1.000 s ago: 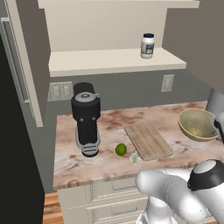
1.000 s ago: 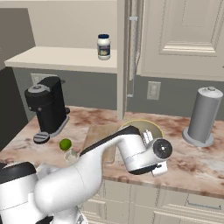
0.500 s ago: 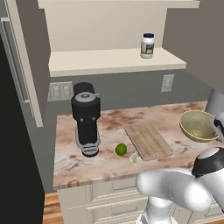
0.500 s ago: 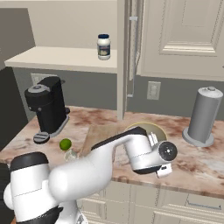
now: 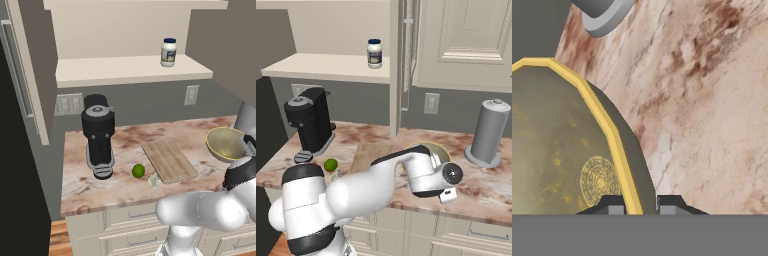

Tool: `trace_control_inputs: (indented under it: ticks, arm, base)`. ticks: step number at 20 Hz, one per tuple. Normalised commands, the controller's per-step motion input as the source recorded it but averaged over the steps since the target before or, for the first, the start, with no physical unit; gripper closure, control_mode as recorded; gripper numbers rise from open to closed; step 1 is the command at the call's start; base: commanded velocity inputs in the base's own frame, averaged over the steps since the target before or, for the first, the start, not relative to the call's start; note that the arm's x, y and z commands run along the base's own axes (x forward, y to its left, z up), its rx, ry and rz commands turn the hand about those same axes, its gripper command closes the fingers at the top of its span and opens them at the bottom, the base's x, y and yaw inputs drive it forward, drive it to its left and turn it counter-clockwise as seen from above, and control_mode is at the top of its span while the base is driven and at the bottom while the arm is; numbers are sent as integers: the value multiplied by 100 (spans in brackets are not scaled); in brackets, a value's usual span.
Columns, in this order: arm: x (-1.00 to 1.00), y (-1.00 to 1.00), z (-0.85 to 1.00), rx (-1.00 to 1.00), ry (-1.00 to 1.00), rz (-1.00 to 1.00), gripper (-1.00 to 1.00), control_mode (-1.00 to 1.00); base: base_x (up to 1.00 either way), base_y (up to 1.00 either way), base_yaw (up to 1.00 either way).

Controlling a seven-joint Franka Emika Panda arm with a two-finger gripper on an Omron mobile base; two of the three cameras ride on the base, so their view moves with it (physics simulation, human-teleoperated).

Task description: Open the cabinet. Place the bowl and condiment on the counter. Then place the lime and garlic on the cutting board.

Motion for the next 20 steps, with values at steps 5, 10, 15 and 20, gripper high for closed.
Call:
trace_control_inputs:
  ticks: [5,10,15,20]
  arm:
    - [14,-15,-16,0,1,0,100,-100]
    - [15,-14,-16,-1,1,0,100,-100]
    - [16,-14,-17,-1,1,0,100,-100]
    - [15,-14,-16,0,1,0,100,-100]
  base:
    - [0,0,0]
    - [0,0,0]
    - [0,0,0]
    - [0,0,0]
